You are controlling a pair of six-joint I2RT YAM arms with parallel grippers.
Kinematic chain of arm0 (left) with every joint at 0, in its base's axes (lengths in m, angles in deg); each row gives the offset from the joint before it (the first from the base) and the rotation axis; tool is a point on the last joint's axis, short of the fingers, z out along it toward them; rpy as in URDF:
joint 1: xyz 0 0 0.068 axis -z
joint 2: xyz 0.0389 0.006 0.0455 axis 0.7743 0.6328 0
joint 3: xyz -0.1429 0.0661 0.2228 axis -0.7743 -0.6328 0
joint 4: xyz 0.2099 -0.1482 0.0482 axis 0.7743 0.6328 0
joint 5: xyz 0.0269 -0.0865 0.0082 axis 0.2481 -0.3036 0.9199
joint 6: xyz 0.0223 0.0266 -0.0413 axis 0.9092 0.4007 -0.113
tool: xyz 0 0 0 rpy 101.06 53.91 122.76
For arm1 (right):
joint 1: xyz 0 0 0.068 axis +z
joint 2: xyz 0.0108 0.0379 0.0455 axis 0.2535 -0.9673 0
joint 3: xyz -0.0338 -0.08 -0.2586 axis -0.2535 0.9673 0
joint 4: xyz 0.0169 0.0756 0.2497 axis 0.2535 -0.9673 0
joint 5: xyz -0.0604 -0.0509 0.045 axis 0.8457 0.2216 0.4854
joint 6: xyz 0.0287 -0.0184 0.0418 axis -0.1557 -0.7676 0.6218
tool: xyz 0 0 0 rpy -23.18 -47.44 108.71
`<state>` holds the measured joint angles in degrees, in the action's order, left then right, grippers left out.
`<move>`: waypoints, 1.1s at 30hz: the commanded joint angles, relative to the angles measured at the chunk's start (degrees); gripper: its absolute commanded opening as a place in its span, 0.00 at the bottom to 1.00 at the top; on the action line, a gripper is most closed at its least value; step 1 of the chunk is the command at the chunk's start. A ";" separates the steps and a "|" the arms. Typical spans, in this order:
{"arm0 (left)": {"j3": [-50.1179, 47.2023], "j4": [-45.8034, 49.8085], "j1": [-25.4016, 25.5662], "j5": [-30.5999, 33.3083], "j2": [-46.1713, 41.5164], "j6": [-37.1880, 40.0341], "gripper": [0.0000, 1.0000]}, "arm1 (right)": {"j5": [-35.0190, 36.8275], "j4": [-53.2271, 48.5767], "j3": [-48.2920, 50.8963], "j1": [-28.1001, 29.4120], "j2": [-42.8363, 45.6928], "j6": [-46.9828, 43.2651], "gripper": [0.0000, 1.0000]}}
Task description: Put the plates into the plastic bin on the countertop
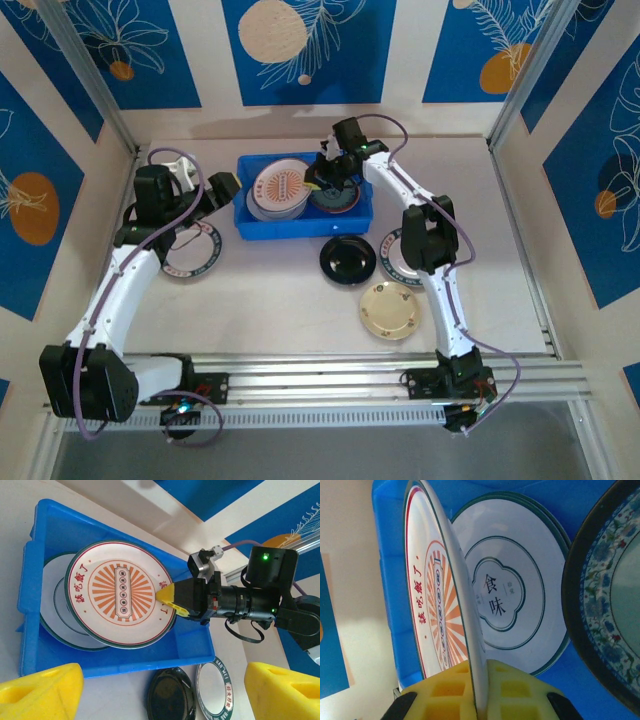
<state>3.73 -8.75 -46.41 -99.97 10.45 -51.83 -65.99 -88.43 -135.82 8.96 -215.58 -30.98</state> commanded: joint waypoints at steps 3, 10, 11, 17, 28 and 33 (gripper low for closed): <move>-0.62 -0.98 -0.91 -0.61 0.77 0.93 0.83 | -1.03 -1.84 -4.91 0.72 -2.89 -0.76 0.00; -1.32 -1.01 -0.99 -0.60 0.81 0.82 0.83 | -1.34 -3.35 -10.85 1.29 -7.18 -0.68 0.00; -1.40 -0.83 -1.00 -0.53 0.77 0.79 0.83 | -1.20 -3.59 -11.47 1.32 -7.75 -0.65 0.00; -2.47 -0.98 -1.01 -0.44 0.38 0.78 0.83 | -0.95 -4.03 -13.00 1.63 -9.37 -0.68 0.00; -4.25 -1.49 -1.00 0.10 -0.33 0.30 0.83 | -0.84 -8.35 -18.41 2.64 -13.60 -2.70 0.11; -4.70 -1.93 -1.02 0.46 -0.43 -0.15 0.83 | 2.87 -10.89 -20.08 3.30 -13.84 -4.50 0.32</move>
<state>-0.23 -9.15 -46.52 -99.95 10.87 -52.01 -64.72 -95.95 -152.83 11.27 -228.65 -33.25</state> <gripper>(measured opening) 0.829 0.293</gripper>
